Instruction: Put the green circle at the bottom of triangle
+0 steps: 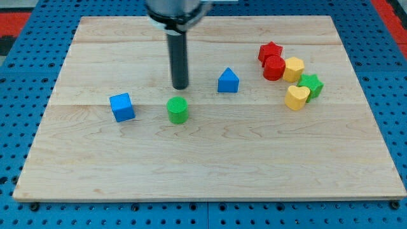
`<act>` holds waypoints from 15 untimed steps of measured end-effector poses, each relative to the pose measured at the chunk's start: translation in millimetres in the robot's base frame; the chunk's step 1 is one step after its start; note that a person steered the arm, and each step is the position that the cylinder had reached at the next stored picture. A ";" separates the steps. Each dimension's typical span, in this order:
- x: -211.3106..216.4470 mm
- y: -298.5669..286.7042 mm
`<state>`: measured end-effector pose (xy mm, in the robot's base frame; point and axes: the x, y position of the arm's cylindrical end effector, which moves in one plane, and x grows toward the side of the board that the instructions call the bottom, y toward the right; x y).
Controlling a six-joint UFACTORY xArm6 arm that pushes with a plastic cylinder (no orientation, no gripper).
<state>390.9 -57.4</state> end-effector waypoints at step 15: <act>56.6 123.2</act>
<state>447.5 65.8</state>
